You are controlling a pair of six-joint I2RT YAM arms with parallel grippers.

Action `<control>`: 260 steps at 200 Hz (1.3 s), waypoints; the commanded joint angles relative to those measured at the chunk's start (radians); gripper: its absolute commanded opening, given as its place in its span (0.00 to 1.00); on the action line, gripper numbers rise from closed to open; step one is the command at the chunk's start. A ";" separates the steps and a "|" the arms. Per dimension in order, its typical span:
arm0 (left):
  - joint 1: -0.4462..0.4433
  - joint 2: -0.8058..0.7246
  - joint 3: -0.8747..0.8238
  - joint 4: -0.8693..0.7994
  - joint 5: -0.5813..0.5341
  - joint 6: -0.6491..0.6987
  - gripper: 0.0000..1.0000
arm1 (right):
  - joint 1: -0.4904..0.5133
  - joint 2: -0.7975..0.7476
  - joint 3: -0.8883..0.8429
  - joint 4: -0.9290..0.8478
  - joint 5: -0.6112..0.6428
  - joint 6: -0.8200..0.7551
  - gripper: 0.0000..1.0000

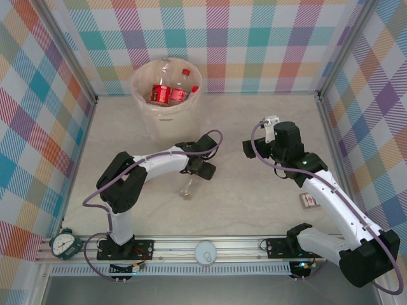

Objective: Put the plastic bottles in the bin

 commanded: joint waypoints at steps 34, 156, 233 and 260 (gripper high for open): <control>-0.005 -0.189 0.095 -0.069 0.053 0.008 0.64 | -0.007 0.007 0.012 0.009 0.006 0.001 0.99; 0.185 -0.420 0.392 0.281 0.146 0.006 0.37 | -0.007 0.022 0.021 0.019 -0.004 -0.006 0.99; 0.467 -0.369 0.388 0.624 0.131 -0.131 0.36 | -0.007 0.006 0.011 0.004 0.017 -0.020 0.99; 0.522 -0.307 0.431 0.621 0.109 -0.125 0.36 | -0.007 0.018 0.014 0.010 0.019 -0.024 0.99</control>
